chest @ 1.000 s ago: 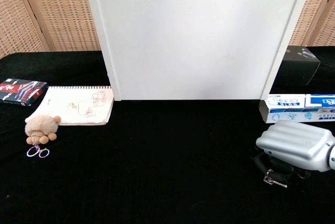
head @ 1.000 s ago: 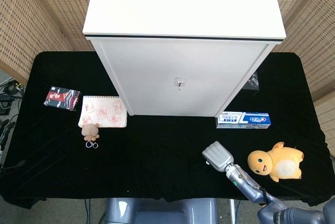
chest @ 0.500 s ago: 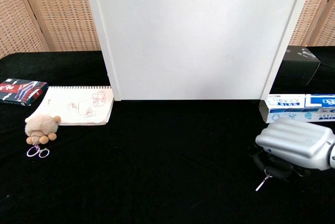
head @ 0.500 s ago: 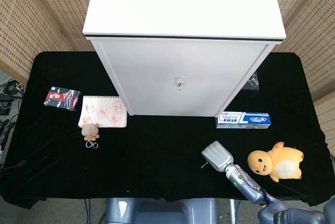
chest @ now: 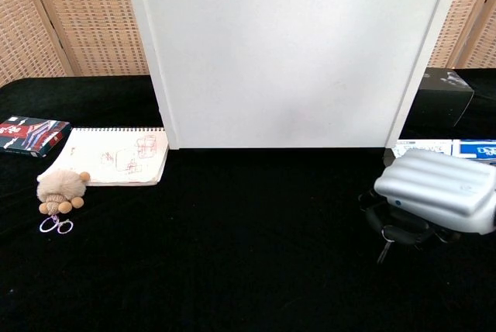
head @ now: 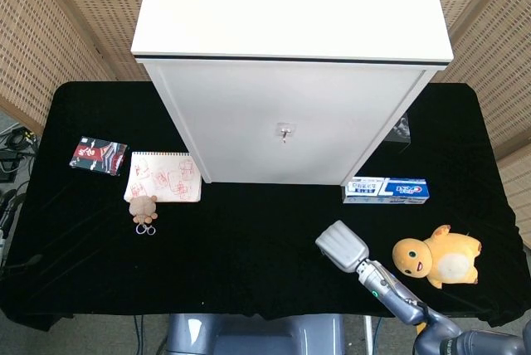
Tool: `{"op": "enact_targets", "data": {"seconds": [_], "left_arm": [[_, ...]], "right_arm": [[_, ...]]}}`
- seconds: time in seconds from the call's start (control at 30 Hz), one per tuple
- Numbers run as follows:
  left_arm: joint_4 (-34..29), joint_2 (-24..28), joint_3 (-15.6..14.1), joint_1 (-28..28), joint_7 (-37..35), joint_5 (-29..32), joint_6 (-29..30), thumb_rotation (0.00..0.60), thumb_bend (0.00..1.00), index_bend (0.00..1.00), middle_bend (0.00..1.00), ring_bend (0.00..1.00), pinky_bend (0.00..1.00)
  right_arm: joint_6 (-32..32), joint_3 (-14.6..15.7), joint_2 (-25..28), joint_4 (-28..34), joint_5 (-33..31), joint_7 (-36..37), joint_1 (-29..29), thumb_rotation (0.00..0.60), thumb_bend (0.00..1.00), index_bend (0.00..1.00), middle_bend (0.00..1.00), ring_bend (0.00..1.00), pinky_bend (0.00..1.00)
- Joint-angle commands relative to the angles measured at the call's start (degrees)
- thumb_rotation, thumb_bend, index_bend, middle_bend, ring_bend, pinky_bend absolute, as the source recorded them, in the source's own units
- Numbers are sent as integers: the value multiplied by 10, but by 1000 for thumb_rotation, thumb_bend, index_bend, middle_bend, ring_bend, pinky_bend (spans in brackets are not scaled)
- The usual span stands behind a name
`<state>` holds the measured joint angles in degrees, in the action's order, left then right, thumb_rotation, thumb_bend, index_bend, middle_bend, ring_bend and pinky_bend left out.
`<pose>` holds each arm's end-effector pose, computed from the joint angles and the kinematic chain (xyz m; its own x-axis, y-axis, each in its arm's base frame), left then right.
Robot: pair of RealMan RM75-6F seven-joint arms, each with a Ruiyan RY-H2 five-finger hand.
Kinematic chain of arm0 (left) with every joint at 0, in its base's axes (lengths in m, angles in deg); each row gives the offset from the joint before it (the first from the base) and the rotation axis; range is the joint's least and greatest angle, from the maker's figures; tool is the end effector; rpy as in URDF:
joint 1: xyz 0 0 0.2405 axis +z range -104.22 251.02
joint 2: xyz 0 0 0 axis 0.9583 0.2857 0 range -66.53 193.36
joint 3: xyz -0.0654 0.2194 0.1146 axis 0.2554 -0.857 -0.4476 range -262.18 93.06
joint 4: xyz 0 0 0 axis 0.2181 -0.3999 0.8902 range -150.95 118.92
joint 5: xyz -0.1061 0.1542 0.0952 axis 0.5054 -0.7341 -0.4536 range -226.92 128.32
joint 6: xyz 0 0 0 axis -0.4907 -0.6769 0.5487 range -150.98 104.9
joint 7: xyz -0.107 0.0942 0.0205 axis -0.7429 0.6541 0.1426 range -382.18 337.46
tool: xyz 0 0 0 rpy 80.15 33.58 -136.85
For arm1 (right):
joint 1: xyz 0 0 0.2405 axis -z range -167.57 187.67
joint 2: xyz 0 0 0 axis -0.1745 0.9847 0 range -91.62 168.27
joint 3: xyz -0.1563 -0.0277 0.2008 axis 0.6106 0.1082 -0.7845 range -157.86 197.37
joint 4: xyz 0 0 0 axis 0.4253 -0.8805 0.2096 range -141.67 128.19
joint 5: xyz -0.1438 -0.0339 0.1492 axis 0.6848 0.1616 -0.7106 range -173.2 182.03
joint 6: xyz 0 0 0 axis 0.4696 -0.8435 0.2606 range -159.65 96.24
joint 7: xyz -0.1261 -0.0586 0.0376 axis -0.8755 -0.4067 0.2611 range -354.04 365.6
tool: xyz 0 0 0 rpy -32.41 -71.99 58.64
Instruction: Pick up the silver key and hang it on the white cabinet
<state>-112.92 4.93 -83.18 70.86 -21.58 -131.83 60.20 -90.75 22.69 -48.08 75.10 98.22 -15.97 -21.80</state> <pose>-0.3210 0.1616 0.1788 0.4171 0.0763 0.9057 0.9022 0.0859 -0.4227 -0.2024 -0.2535 -0.0292 0.7284 -0.1233 0.6739 -0.5613 -0.6714 0.4839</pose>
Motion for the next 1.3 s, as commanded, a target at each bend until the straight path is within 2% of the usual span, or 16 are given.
{"op": "enact_targets", "data": {"seconds": [0.03, 0.27, 0.5, 0.83, 1.03, 1.3], "left_arm": [[-1, 1, 0, 1, -2, -1, 1, 600, 0, 0, 0, 0, 0], [-2, 4, -1, 2, -9, -4, 6, 600, 0, 0, 0, 0, 0], [-1, 6, -1, 4, -15, -8, 9, 600, 0, 0, 0, 0, 0], [-1, 7, -1, 4, -17, -7, 8, 600, 0, 0, 0, 0, 0], [0, 6, 1, 1, -18, -1, 3, 600, 0, 0, 0, 0, 0], [4, 7, 6, -3, -25, 13, -10, 600, 0, 0, 0, 0, 0]], "right_arm": [[-45, 3, 17, 7, 55, 13, -9, 600, 679, 657, 898, 880, 1000], [-106, -11, 44, 1, 136, 31, -37, 600, 677, 695, 899, 880, 1000], [-154, -43, 75, 5, 186, 24, -66, 600, 675, 713, 899, 880, 1000], [-181, -95, 104, -11, 244, -3, -124, 600, 644, 733, 899, 880, 1000], [-170, -134, 109, -20, 253, -23, -164, 600, 614, 733, 897, 880, 1000], [-138, -178, 108, -18, 226, -47, -204, 600, 588, 732, 896, 880, 1000]]}}
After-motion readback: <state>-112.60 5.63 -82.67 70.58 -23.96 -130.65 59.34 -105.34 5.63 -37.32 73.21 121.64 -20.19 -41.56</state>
